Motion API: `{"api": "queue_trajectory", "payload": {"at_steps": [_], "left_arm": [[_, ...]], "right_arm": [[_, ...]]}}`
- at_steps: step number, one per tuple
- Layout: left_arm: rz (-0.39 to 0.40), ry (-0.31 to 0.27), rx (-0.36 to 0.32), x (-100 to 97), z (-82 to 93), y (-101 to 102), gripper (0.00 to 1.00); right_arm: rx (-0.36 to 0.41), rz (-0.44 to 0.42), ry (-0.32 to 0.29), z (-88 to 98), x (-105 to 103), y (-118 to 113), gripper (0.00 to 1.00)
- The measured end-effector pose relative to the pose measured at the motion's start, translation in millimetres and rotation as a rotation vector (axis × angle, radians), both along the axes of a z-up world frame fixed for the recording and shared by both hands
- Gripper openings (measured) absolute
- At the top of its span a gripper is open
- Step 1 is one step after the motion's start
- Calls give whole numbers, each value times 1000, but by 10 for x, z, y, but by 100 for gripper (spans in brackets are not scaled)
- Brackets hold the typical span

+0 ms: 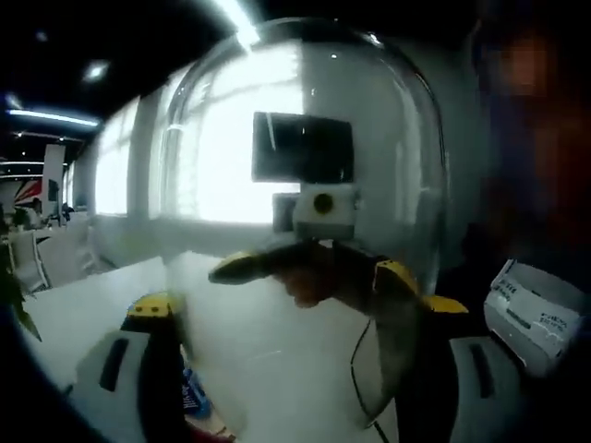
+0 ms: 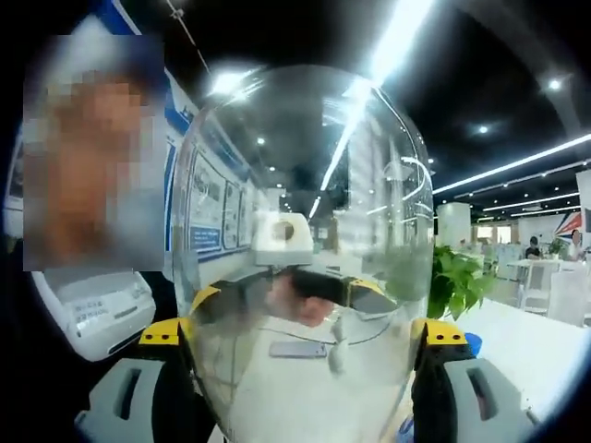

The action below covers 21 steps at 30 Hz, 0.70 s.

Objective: Open the cover put in the Mizone put the cover back on

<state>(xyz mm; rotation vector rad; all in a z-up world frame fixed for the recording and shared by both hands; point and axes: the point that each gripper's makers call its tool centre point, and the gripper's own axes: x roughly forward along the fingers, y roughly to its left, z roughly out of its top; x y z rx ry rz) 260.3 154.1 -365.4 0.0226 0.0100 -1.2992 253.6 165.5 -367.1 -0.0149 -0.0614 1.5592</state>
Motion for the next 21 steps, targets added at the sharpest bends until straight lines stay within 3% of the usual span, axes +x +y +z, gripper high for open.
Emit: {"api": "queue_trajectory", "payload": {"at_steps": [21], "left_arm": [[-7,-33,3,409,418,6,87]], "right_arm": [[28,-6,-29,415,392,31,91]]}}
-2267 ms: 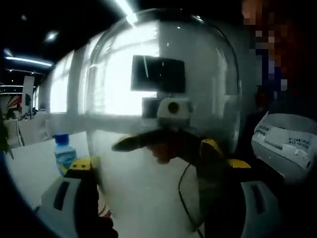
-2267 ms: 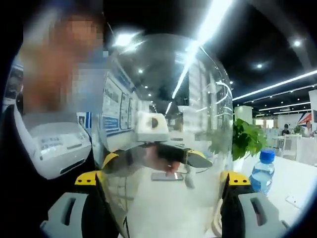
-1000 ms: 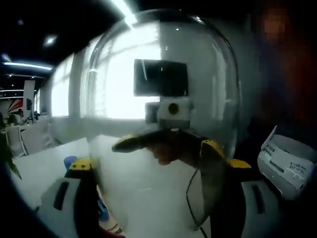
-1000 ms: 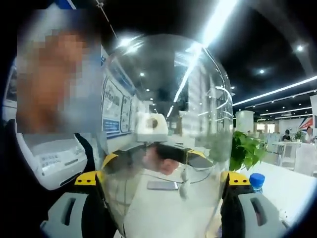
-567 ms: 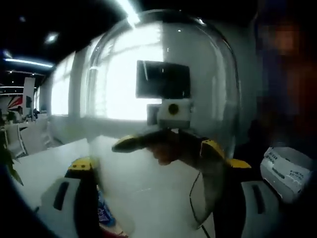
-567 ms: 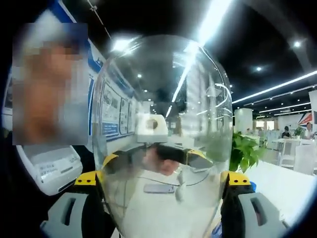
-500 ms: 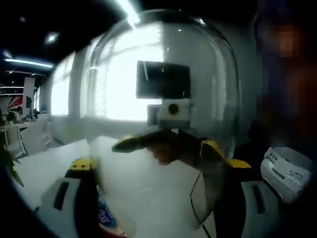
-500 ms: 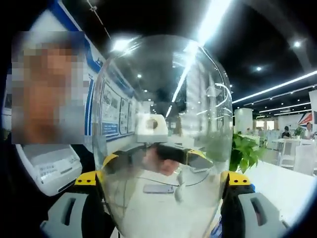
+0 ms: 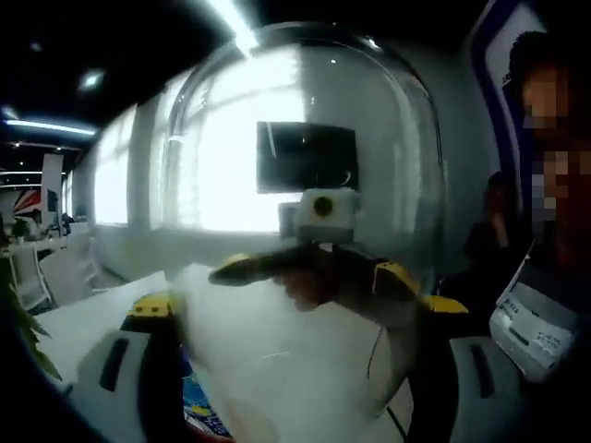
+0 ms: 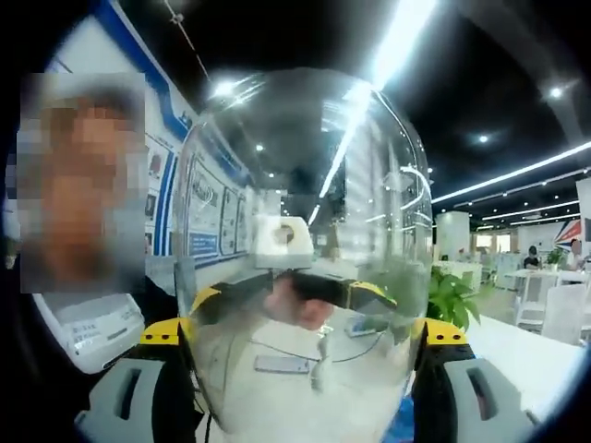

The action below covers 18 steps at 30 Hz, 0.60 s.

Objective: Open the cover put in the Mizone put the cover back on

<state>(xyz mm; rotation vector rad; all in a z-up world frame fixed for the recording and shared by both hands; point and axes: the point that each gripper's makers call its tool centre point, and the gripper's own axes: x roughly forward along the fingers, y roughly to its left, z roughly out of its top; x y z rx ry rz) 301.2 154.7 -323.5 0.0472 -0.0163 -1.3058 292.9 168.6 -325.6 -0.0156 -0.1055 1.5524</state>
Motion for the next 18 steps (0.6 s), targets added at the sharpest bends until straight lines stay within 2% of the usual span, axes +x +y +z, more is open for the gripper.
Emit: {"api": "queue_trajectory", "payload": {"at_steps": [11,18], "left_arm": [[0,-9,-45,282,225,74,87],[-5,-24,-45,447,317,133,87]], "right_arm": [[1,2,-4,235,307,57,91],[19,-1,-15,326,472,122,91]]}}
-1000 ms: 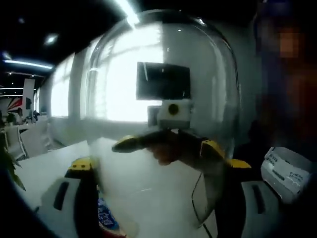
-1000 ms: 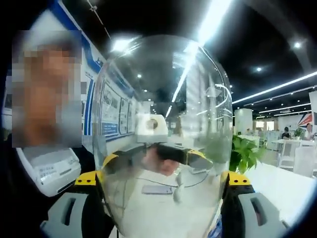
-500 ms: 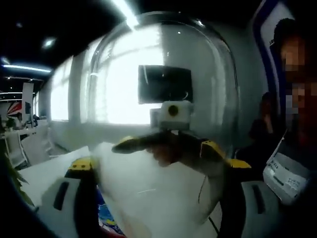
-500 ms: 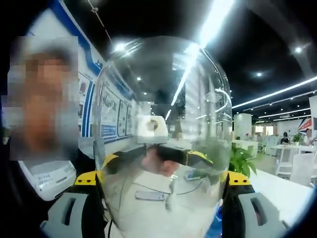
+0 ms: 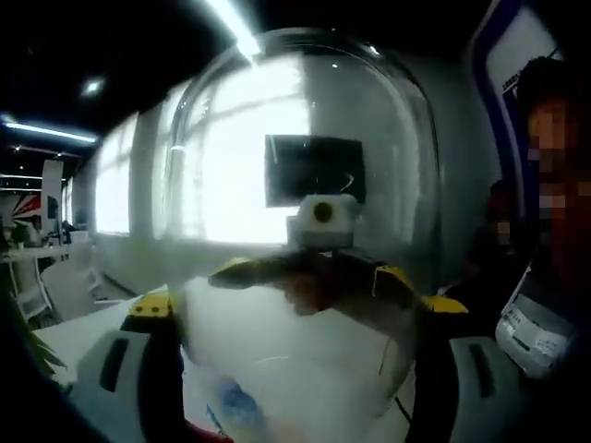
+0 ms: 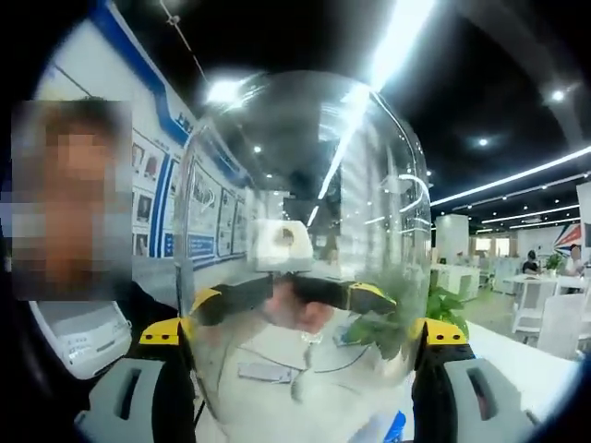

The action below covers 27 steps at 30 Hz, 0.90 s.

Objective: Open the cover put in the Mizone put the cover back on

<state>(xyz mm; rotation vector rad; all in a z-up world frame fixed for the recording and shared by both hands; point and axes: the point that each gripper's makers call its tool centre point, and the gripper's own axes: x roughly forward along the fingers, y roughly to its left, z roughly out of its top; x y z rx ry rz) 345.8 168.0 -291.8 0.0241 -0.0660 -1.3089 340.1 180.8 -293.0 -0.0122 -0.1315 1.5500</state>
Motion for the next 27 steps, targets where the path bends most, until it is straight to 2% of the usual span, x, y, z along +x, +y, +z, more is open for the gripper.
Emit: {"api": "queue_trajectory", "payload": {"at_steps": [6,22,27], "left_arm": [[-4,5,1,167,34,5,87],[-19,45,17,490,-171,-21,87],[-25,29,31,566,-277,-25,87]], "right_arm": [[0,-4,5,17,134,13,91],[-14,-21,42,-192,456,-4,91],[-23,-29,24,-306,517,1,91]]}}
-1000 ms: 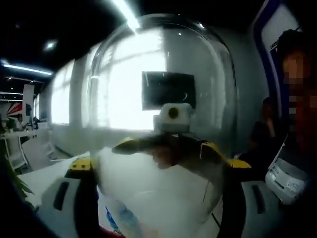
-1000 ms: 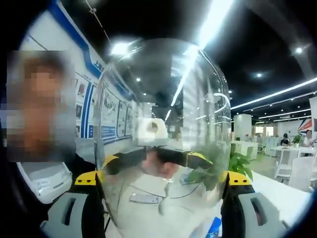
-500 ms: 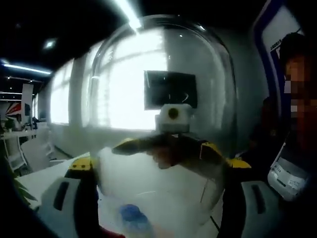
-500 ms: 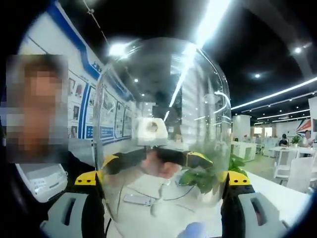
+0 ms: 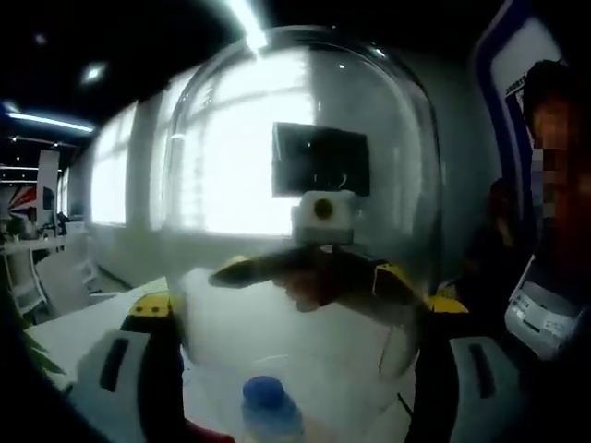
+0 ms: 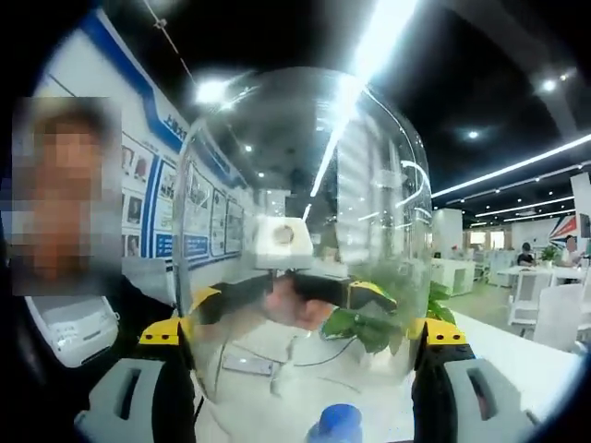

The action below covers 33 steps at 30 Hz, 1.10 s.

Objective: Open the cover put in the Mizone put the cover back on

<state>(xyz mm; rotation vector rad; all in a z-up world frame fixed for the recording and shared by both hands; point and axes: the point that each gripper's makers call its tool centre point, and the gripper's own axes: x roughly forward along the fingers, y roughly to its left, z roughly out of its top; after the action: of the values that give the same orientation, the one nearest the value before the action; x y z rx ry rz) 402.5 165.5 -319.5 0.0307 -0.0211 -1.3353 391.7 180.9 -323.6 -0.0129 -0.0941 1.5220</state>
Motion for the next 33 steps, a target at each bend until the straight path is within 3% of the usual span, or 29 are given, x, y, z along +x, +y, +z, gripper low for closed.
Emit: {"api": "queue_trajectory", "payload": {"at_steps": [13,33], "left_arm": [[0,27,11,131,-308,-7,87],[5,36,13,199,-631,27,87]], "right_arm": [[1,-1,26,-303,141,-18,91],[-9,4,32,-627,214,8,91]]}}
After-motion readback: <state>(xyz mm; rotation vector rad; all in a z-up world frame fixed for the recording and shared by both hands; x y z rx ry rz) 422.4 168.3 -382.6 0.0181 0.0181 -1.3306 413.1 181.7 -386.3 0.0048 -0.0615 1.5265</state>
